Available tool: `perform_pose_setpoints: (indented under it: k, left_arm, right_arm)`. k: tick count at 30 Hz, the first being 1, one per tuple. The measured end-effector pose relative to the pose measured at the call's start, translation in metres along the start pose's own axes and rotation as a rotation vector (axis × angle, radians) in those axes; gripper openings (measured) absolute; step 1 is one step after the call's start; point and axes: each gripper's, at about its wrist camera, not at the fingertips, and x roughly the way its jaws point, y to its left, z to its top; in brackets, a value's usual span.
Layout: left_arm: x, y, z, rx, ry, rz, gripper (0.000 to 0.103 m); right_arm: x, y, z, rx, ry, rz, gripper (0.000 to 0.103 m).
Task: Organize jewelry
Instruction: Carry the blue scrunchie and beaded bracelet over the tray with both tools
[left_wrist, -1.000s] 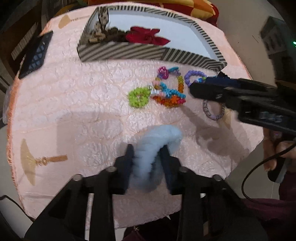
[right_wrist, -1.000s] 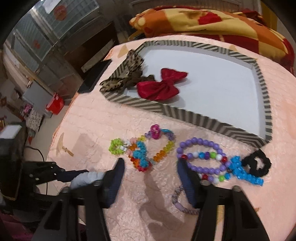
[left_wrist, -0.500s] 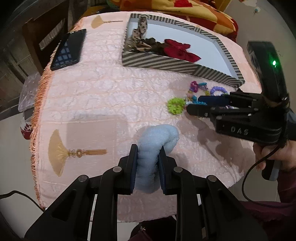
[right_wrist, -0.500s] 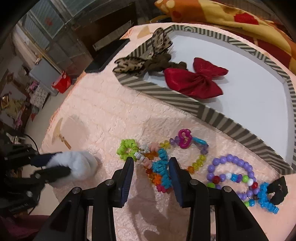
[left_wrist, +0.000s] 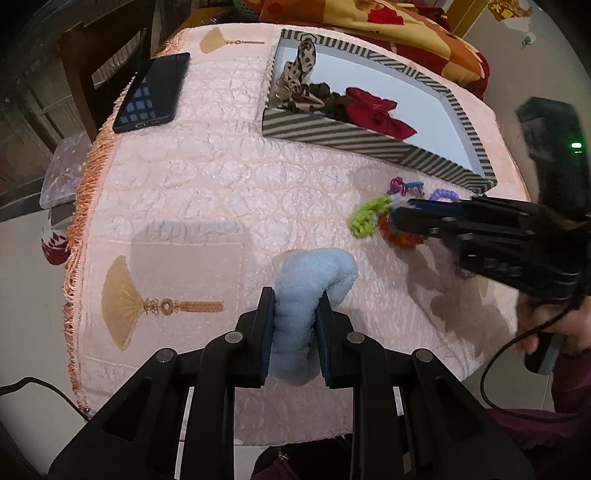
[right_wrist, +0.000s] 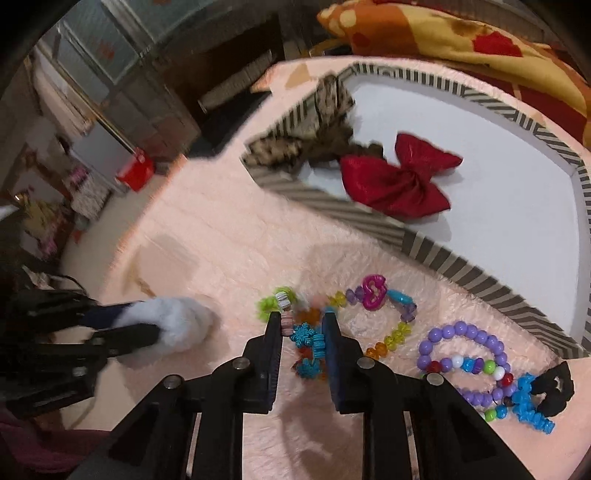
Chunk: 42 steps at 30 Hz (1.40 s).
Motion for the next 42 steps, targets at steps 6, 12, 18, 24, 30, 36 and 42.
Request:
perform_pose_setpoints:
  k: [6, 12, 18, 24, 30, 36, 42]
  left_arm:
    - [-0.005, 0.002, 0.013, -0.016, -0.019, -0.007, 0.019]
    - [-0.017, -0.005, 0.029, 0.001, -0.055, -0.016, 0.019]
    - [-0.03, -0.018, 0.059, 0.02, -0.108, -0.013, 0.019]
    - [-0.033, -0.034, 0.094, 0.045, -0.153, 0.007, 0.019]
    - [-0.027, -0.046, 0.133, 0.056, -0.183, 0.039, 0.019]
    - [-0.011, -0.057, 0.165, 0.061, -0.182, 0.073, 0.019]
    - [0.013, -0.061, 0.193, 0.048, -0.158, 0.103, 0.019]
  right_arm:
    - [-0.032, -0.002, 0.01, 0.025, -0.061, 0.029, 0.021]
    - [-0.062, 0.001, 0.021, 0.015, -0.121, 0.008, 0.021]
    - [-0.092, -0.012, 0.035, 0.021, -0.173, -0.024, 0.021]
    - [-0.106, -0.032, 0.05, 0.032, -0.2, -0.058, 0.021]
    - [-0.103, -0.052, 0.07, 0.038, -0.197, -0.065, 0.021]
    - [-0.097, -0.073, 0.091, 0.049, -0.187, -0.067, 0.021]
    - [-0.082, -0.094, 0.115, 0.061, -0.17, -0.074, 0.021]
